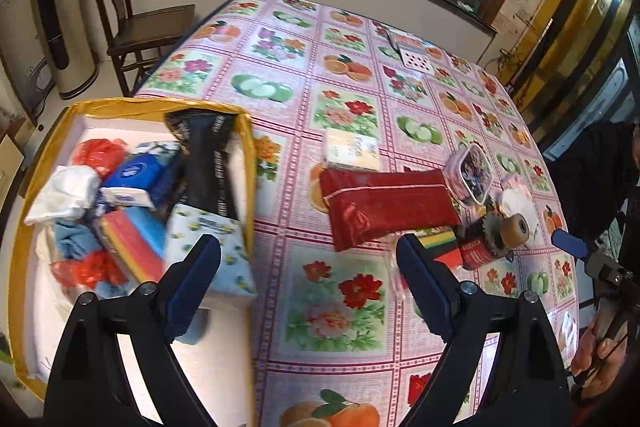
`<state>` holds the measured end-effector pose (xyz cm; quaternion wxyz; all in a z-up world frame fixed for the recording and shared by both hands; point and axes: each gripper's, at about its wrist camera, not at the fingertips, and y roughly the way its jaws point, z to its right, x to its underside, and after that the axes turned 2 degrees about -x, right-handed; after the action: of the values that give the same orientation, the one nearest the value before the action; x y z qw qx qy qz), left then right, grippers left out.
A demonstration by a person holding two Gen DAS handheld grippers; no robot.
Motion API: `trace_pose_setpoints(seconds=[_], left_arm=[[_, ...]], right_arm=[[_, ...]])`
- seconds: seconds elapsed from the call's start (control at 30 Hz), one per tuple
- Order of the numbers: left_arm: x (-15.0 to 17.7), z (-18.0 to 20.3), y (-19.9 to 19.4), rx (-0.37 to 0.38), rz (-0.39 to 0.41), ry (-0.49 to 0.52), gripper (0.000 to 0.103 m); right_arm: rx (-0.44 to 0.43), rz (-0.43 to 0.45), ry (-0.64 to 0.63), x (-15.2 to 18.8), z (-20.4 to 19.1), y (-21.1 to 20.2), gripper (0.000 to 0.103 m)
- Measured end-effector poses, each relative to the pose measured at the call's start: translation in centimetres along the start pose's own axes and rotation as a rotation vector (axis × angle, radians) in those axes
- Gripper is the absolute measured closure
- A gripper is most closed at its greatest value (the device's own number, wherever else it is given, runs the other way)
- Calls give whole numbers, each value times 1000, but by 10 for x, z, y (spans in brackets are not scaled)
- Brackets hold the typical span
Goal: Organize soft objects
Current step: 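Move both tools back toward the striped sponge bag and white towel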
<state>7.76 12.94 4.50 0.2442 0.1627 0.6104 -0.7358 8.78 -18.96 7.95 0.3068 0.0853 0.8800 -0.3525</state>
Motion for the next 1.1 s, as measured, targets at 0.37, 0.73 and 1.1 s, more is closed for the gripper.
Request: trace_pose_setpoints(seconds=[0.37, 0.73, 1.1], left_arm=[[11, 83, 54, 94, -88, 186, 13], [16, 123, 89, 175, -175, 415, 13], [47, 121, 82, 309, -322, 426, 13]], right_arm=[[15, 44, 99, 15, 54, -43, 10], [28, 72, 189, 22, 99, -63, 8], [41, 78, 202, 15, 103, -58, 7]])
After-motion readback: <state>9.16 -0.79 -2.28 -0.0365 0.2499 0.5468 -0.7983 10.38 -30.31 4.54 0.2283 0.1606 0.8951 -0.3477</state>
